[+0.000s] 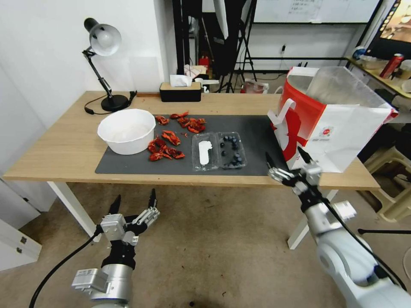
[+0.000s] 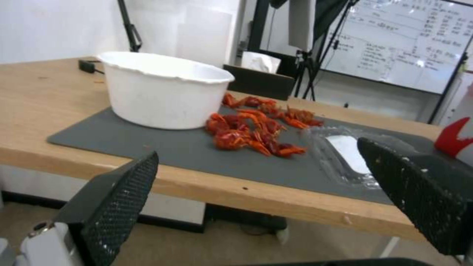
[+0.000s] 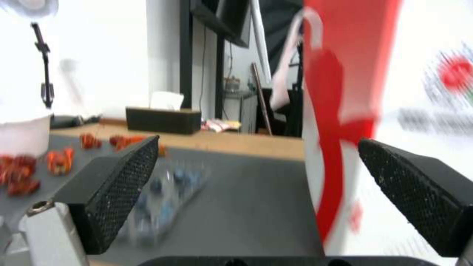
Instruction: Close the takeout container lid, then place the container into the takeout bag.
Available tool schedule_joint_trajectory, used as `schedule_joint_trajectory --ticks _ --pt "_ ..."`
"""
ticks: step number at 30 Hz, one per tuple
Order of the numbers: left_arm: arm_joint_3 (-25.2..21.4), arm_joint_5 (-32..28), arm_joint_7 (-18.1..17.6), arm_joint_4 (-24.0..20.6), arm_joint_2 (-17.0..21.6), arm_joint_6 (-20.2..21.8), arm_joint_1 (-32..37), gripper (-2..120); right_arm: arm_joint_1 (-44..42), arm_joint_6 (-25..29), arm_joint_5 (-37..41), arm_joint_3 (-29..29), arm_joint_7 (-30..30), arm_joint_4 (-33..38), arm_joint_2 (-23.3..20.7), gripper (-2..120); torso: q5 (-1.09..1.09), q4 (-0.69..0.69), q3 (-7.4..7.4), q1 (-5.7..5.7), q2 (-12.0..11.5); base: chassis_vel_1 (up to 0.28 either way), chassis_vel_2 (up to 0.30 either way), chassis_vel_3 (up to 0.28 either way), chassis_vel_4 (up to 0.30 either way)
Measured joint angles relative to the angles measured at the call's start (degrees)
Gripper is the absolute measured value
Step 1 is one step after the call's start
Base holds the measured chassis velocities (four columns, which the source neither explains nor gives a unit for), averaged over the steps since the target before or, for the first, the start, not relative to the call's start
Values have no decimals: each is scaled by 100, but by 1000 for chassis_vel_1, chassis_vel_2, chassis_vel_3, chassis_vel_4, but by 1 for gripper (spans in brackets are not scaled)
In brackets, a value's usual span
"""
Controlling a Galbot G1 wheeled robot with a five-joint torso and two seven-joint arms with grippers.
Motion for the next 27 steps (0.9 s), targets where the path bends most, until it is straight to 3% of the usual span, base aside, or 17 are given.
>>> schedule_joint_trajectory --ticks 4,12,16,18,20,21,27 --pt "144 -84 23 111 81 42 -82 100 -526 381 -25 175 -138 -139 172 100 -2 -3 0 0 0 0 0 0 0" --pt "381 -354 129 238 95 -45 -186 100 -595 418 -35 11 -194 -322 249 100 0 1 0 0 -1 0 0 0 0" --pt "615 -1082 160 237 268 -32 -346 100 -616 417 -58 -41 -231 -367 252 100 0 2 1 0 -1 0 0 0 0" --pt "730 -1670 225 258 460 7 -529 100 -651 412 -66 -42 -246 -356 257 100 0 -3 1 0 -1 0 0 0 0" --pt "817 -2414 326 328 702 55 -758 100 -635 389 -112 -51 -258 -328 256 100 0 2 1 0 -1 0 0 0 0" --pt "817 -2414 326 328 702 55 -758 100 -635 389 -112 -51 -258 -328 256 100 0 2 1 0 -1 0 0 0 0" --pt "1007 -3760 478 516 1062 197 -1444 100 -733 349 -237 -62 -311 -283 325 100 0 0 1 0 -1 0 0 0 0"
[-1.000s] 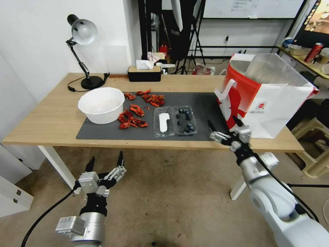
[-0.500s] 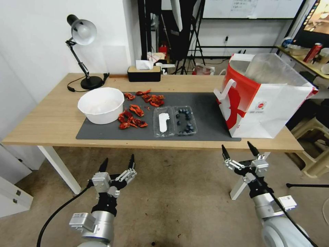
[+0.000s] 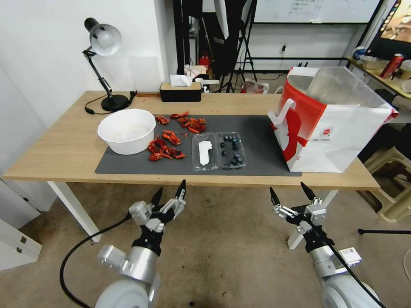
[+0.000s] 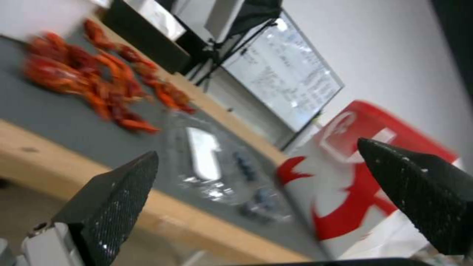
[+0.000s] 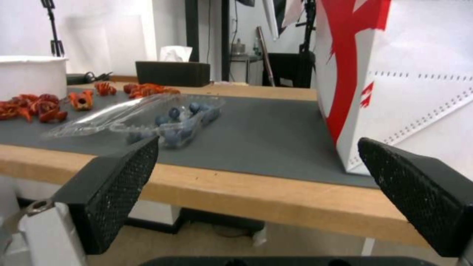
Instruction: Close the takeout container lid, then place the container into the takeout bag.
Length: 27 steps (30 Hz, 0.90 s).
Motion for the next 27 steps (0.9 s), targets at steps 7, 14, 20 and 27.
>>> schedule_joint_trajectory --ticks 7,14,20,27 --pt "412 -1223 -94 348 60 140 -795 100 -57 -43 -48 -8 -36 2 52 100 0 0 0 0 0 0 0 0 0" --pt "794 -1713 -179 871 281 290 -1469 100 -136 -63 -130 15 -35 6 101 100 0 0 0 0 0 0 0 0 0" --pt "1081 -2196 -330 968 382 495 -1783 100 -238 -32 -230 60 -34 -25 199 100 1 0 0 0 0 0 0 0 0" --pt "1341 -2547 -543 1049 354 725 -2092 100 -320 17 -313 90 -35 -25 310 100 0 0 0 0 0 0 0 0 0"
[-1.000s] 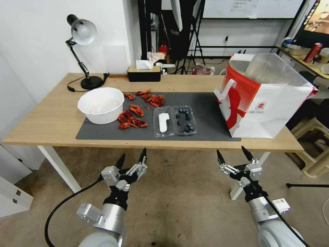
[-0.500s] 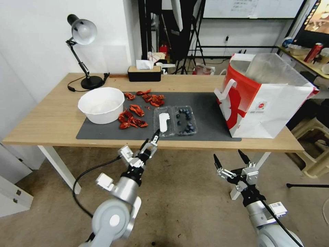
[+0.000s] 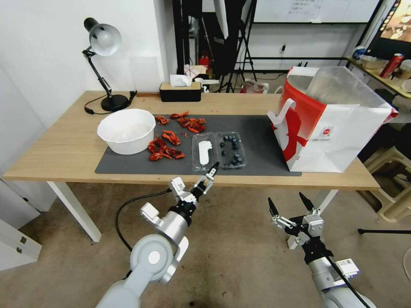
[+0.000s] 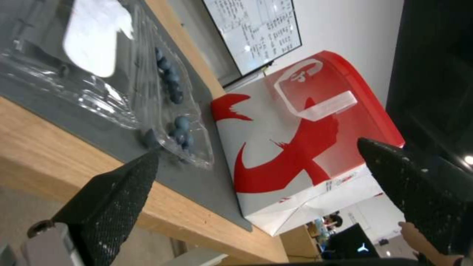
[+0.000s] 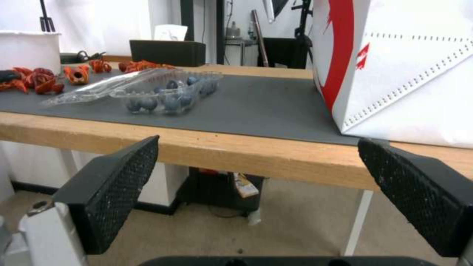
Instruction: Close the takeout container lid, then place the container into the takeout bag.
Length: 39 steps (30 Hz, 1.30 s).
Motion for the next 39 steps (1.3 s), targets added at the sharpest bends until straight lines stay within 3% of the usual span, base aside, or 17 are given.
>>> schedule_joint_trajectory --ticks 14,39 --pt "255 -421 -641 371 -168 374 -804 100 -55 80 -169 3 7 -46 195 100 0 0 0 0 0 0 0 0 0" --pt "326 -483 -879 917 -319 302 -1136 100 -55 118 -165 33 35 -95 185 100 0 0 -1 0 0 0 0 0 0"
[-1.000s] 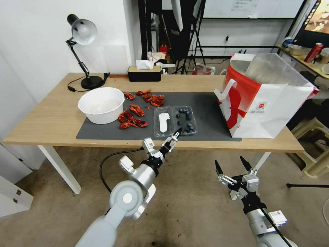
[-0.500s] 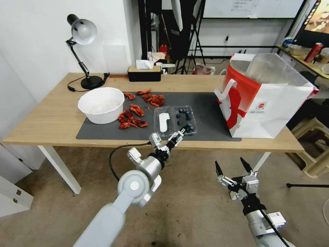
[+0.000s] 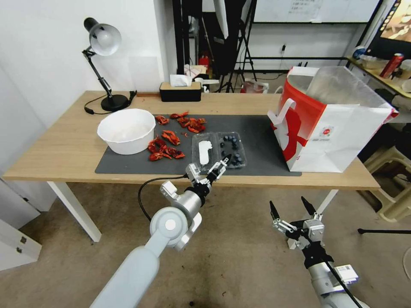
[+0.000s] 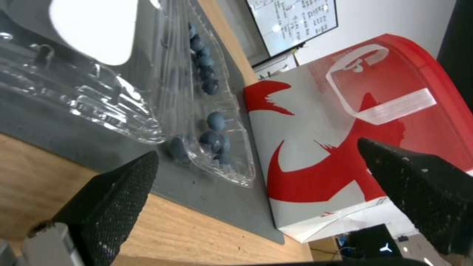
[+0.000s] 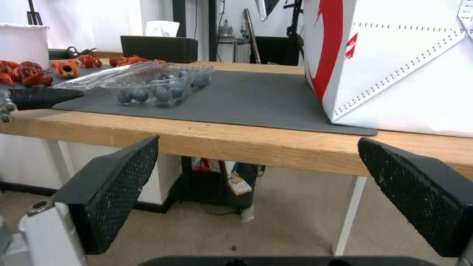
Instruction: Close the takeout container lid, then place the container into the takeout bag.
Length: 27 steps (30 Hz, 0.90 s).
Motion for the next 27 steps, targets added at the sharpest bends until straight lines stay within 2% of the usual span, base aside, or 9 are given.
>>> schedule_joint_trajectory --ticks 14,23,27 --pt "-66 -119 -319 49 -5 32 -94 100 19 12 -40 -44 16 -36 21 100 0 0 0 0 0 0 0 0 0" --pt "-263 -355 -628 35 -85 80 -126 100 28 34 -103 -93 24 -72 31 100 0 0 0 0 2 0 0 0 0" --pt "-298 -389 -643 36 -132 62 -93 100 38 37 -131 -112 26 -83 35 100 0 0 0 -1 2 0 0 0 0"
